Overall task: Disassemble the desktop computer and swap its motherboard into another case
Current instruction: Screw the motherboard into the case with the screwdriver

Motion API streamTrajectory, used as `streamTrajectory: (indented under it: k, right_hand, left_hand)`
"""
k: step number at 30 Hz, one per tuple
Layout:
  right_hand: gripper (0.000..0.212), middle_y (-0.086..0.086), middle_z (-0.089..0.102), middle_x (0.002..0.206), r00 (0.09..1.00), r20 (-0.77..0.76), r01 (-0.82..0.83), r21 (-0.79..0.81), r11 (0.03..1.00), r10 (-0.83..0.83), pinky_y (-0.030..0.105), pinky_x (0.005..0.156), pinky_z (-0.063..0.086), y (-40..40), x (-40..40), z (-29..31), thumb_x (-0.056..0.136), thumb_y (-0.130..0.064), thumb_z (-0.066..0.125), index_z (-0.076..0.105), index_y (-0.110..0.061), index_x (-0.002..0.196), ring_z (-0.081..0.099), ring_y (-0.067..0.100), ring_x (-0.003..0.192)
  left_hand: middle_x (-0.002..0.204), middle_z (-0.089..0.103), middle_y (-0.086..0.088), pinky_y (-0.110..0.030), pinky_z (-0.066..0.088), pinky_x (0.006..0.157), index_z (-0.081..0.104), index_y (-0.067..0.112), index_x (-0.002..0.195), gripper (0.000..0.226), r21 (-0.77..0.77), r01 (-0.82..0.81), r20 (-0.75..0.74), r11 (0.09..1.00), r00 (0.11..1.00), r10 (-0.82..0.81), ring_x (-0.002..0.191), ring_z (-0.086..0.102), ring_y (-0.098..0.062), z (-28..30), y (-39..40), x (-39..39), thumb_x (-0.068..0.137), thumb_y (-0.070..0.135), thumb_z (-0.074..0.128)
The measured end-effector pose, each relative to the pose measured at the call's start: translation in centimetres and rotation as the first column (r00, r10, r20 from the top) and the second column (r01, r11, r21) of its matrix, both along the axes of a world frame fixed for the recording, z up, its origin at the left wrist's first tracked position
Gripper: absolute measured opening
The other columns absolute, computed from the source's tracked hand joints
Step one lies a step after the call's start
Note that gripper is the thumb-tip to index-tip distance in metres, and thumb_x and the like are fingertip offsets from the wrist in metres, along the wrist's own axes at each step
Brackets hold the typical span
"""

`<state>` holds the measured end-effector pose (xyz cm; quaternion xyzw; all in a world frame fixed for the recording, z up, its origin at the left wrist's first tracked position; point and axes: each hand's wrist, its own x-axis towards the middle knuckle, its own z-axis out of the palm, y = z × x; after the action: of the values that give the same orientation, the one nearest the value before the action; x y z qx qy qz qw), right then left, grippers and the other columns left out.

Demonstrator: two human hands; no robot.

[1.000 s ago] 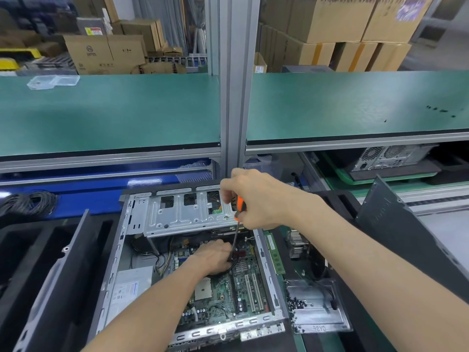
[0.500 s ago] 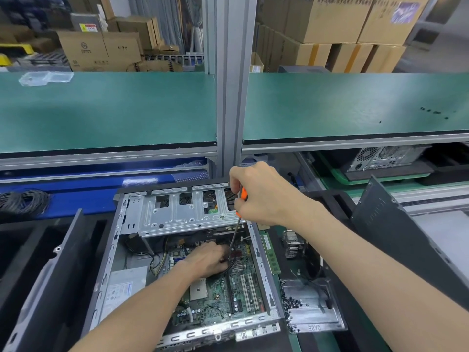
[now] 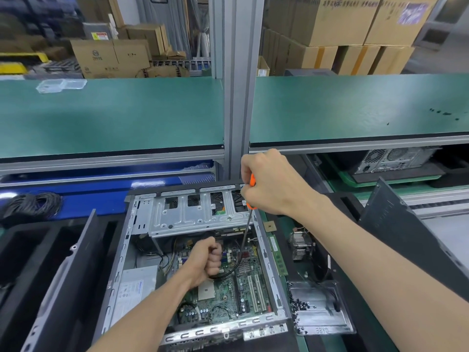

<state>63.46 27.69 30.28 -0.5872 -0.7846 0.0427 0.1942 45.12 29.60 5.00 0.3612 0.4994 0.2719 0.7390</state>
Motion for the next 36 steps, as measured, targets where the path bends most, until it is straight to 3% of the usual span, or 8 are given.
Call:
streamTrajectory:
  k: [3, 5, 10, 14, 20, 22, 26, 36]
  right_hand:
    - [0.012, 0.003, 0.057, 0.067, 1.0, -0.004, 0.003, 0.019, 1.0, -0.003, 0.039, 0.065, 0.053, 0.0, 0.0, 0.3, 0.062, -0.013, 0.057, 0.049, -0.021, 0.065, 0.052, 0.026, 0.069]
    - [0.008, 0.004, 0.056, 0.069, 1.0, 0.025, 0.016, 0.01, 1.0, -0.016, 0.036, 0.063, 0.051, 0.0, 0.1, 0.3, 0.059, -0.017, 0.051, 0.05, -0.02, 0.066, 0.053, 0.029, 0.071]
    - [0.012, 0.007, 0.056, 0.075, 0.993, 0.089, 0.073, -0.014, 0.997, -0.071, 0.033, 0.06, 0.042, 0.0, 0.4, -0.5, 0.064, -0.017, 0.054, 0.055, -0.013, 0.076, 0.053, 0.033, 0.075]
    - [0.013, 0.008, 0.054, 0.077, 0.989, 0.119, 0.092, -0.021, 0.996, -0.089, 0.033, 0.06, 0.036, -0.2, 0.5, -1.0, 0.068, -0.016, 0.055, 0.055, -0.011, 0.08, 0.051, 0.034, 0.076]
    - [0.014, 0.01, 0.055, 0.081, 0.987, 0.137, 0.094, -0.041, 0.995, -0.088, 0.038, 0.065, 0.05, -0.5, 0.5, -1.3, 0.071, -0.013, 0.054, 0.055, -0.008, 0.084, 0.053, 0.035, 0.078]
    - [0.014, 0.01, 0.055, 0.08, 0.986, 0.137, 0.098, -0.042, 0.994, -0.092, 0.038, 0.065, 0.051, -0.5, 0.4, -1.4, 0.071, -0.013, 0.055, 0.056, -0.008, 0.085, 0.053, 0.035, 0.076]
    - [0.015, 0.01, 0.053, 0.08, 0.985, 0.15, 0.096, -0.042, 0.994, -0.089, 0.035, 0.06, 0.044, -0.6, 0.2, -1.6, 0.072, -0.012, 0.056, 0.057, -0.007, 0.086, 0.052, 0.035, 0.075]
    - [0.013, 0.011, 0.056, 0.082, 0.987, 0.144, 0.084, -0.069, 0.994, -0.074, 0.035, 0.061, 0.046, -0.5, 0.0, -2.2, 0.074, -0.012, 0.056, 0.056, -0.007, 0.086, 0.054, 0.032, 0.074]
  left_hand:
    - [0.056, 0.015, 0.004, -0.013, 0.017, 0.035, 0.025, 0.022, 0.06, 0.022, -0.098, 0.009, 0.248, 0.995, 0.969, 0.016, 0.043, 0.01, -0.008, 0.6, -0.3, -0.3, 0.078, 0.018, 0.036]
    - [0.055, 0.016, 0.004, -0.012, 0.017, 0.037, 0.026, 0.02, 0.059, 0.021, -0.097, 0.057, 0.255, 0.994, 0.966, -0.03, 0.044, 0.01, -0.008, 1.2, -0.5, -0.3, 0.078, 0.02, 0.036]
    - [0.049, 0.028, 0.003, -0.022, 0.021, 0.043, 0.047, 0.019, 0.054, 0.031, 0.198, 0.158, -0.177, 0.967, 0.977, -0.123, 0.042, 0.018, -0.015, 1.7, -1.0, 1.3, 0.083, 0.019, 0.056]
    - [0.051, 0.058, 0.015, -0.016, 0.033, 0.049, 0.073, 0.035, 0.09, 0.004, 0.448, 0.358, -0.567, 0.819, 0.822, -0.049, 0.042, 0.042, 0.001, 1.4, -1.3, 3.2, 0.086, 0.034, 0.073]
    - [0.104, 0.072, 0.023, 0.002, 0.039, 0.071, 0.078, 0.036, 0.104, 0.018, 0.558, 0.402, -0.568, 0.726, 0.823, -0.019, 0.082, 0.07, -0.006, 0.9, -0.4, 4.9, 0.086, 0.038, 0.075]
    - [0.101, 0.067, 0.034, -0.001, 0.04, 0.075, 0.079, 0.037, 0.097, 0.013, 0.567, 0.417, -0.581, 0.71, 0.814, -0.014, 0.087, 0.066, 0.005, 0.9, 0.0, 5.3, 0.084, 0.037, 0.076]
    - [0.101, 0.073, 0.022, 0.006, 0.034, 0.074, 0.08, 0.032, 0.097, 0.014, 0.556, 0.443, -0.607, 0.703, 0.794, -0.021, 0.08, 0.055, 0.026, 0.4, 0.7, 5.6, 0.083, 0.036, 0.078]
    - [0.1, 0.074, 0.019, 0.007, 0.034, 0.075, 0.08, 0.03, 0.098, 0.015, 0.55, 0.476, -0.616, 0.686, 0.786, -0.051, 0.078, 0.053, 0.03, -0.3, 1.3, 5.6, 0.084, 0.035, 0.078]
